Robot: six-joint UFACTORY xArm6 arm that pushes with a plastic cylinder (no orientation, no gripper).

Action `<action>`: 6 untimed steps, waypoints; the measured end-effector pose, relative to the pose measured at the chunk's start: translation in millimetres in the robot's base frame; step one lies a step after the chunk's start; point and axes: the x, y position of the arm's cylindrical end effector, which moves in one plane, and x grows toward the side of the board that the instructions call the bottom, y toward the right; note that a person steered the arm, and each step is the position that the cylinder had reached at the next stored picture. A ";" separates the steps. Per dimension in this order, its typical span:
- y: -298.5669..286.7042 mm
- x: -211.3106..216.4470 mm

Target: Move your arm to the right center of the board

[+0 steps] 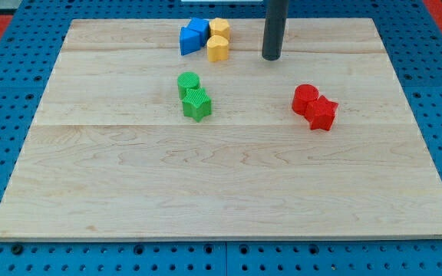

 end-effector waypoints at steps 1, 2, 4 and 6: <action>-56.8 -2.3; -78.1 -39.4; 51.6 -18.1; 155.8 80.9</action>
